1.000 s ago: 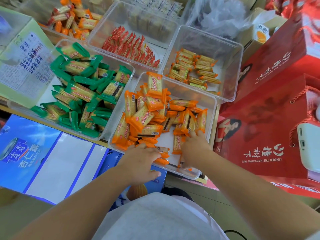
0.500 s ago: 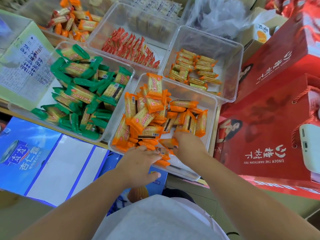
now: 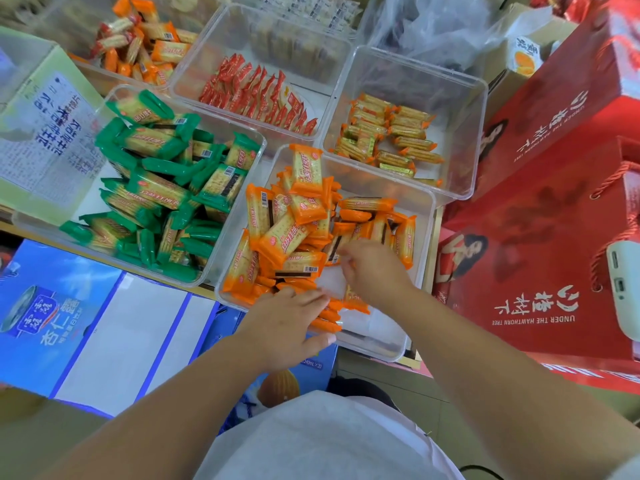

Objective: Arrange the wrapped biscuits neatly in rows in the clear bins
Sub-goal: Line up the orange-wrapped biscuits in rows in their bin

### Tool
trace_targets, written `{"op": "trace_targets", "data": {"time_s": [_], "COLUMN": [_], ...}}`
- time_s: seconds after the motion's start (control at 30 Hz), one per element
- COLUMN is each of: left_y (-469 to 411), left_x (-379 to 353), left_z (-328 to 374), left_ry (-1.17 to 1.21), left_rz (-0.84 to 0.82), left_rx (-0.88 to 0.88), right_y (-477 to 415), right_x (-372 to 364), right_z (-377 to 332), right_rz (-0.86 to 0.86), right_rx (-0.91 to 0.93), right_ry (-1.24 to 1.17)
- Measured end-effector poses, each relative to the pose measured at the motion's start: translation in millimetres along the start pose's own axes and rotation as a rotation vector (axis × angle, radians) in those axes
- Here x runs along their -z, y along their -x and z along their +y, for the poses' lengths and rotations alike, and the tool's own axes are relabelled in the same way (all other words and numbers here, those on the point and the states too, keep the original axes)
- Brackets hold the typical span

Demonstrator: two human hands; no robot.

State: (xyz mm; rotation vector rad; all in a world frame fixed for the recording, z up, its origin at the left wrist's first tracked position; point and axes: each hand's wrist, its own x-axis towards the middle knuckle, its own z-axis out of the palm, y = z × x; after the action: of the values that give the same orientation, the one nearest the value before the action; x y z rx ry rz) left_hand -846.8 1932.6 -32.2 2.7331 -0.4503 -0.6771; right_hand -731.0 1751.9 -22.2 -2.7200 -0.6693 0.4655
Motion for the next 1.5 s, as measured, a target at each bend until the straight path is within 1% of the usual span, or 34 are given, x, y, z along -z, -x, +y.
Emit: {"op": "trace_targets", "data": {"time_s": [0.03,0.07,0.2,0.27,0.37,0.5,0.6,0.67,0.8,1.0,1.13,1.23,1.3,1.4,1.5], "left_y": [-0.5,-0.9,-2.8,-4.3,-4.9,-5.5,-4.1,-5.0,-6.1,-4.3,-5.3,-4.4,-4.2,-4.8,-5.4], "left_x": [-0.1,-0.4,-1.8,-1.9,-1.5,-2.9,-4.3,-3.8,-2.5,-2.7,-1.9,-3.1,-4.2,-6.2,-7.3], "left_z": [-0.7,-1.8,-6.4,-8.7,-10.0,-12.3,-11.3,-10.9,-12.4,-10.3,-12.0,-11.8,-12.3,-13.3,-14.0], "left_ry": [0.006,0.019,0.083,0.108,0.124,0.129,0.103,0.094,0.113,0.076,0.091,0.087,0.089,0.097,0.092], "left_rz": [-0.006,-0.011,-0.026,-0.028,-0.041,-0.039,-0.022,-0.024,-0.053,-0.027,-0.048,-0.036,-0.028,-0.014,-0.02], "left_rx": [0.004,0.009,0.006,-0.005,-0.008,-0.005,-0.005,0.001,-0.001,-0.007,-0.008,-0.007,-0.002,-0.004,-0.006], "right_y": [-8.6,-16.9,-41.2,-47.3,-46.7,-41.3,-32.7,-27.8,-22.5,-23.0,-22.5,-11.6,-5.0,-1.2,5.0], "right_x": [4.8,7.6,3.9,-1.5,-1.6,-6.7,-12.1,-13.8,-20.0,-31.9,-36.1,-46.8,-52.8,-55.7,-49.6], "right_z": [-1.8,-4.7,-22.2,-25.6,-22.6,-12.0,-7.3,-4.0,1.6,-2.6,-7.3,-0.1,6.3,13.1,16.6], "right_rz": [0.028,0.007,-0.168,-0.203,-0.161,-0.126,-0.141,-0.167,-0.225,-0.183,-0.209,-0.305,-0.358,-0.299,-0.155], "right_rx": [0.013,0.012,-0.098,-0.133,-0.084,0.041,0.01,-0.031,-0.002,-0.08,-0.109,-0.111,-0.126,-0.102,-0.092], "right_ry": [0.057,0.116,0.338,0.398,0.376,0.446,0.467,0.454,0.435,0.313,0.248,0.28,0.248,0.113,-0.105]}}
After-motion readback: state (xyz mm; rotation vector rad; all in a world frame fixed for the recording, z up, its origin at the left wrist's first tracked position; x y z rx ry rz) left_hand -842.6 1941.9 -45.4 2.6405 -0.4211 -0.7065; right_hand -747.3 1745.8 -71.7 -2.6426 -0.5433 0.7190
